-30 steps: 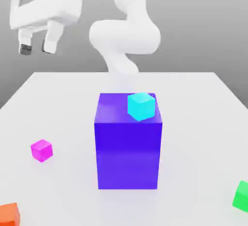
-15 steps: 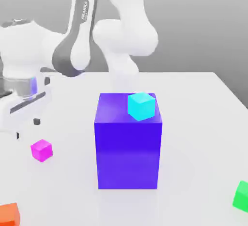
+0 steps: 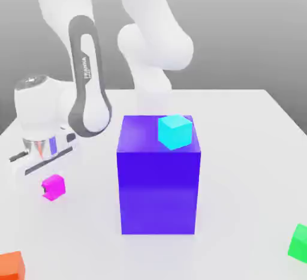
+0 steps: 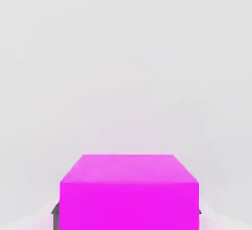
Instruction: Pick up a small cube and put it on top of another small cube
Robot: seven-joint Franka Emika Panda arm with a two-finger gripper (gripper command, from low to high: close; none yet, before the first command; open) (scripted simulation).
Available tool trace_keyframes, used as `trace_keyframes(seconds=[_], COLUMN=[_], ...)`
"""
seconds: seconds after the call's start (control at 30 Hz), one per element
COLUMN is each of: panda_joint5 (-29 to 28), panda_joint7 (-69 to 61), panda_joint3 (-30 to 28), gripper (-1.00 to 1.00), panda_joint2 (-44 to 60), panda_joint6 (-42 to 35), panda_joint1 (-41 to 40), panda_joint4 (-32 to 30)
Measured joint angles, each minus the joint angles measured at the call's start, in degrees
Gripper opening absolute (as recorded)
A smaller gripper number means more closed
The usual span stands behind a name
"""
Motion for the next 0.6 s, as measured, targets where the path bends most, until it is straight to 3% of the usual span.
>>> trace_keyframes(seconds=[0.27,0.6], panda_joint5=[-4.05,-13.32], panda_joint7=[3.05,6.56], panda_joint3=[-2.55,9.43], gripper=[-1.00,-1.00], panda_joint2=[-13.83,-6.21], panda_joint6=[-11.28,-17.07], panda_joint1=[1.51,19.13], panda_joint4=[-2.59,15.45])
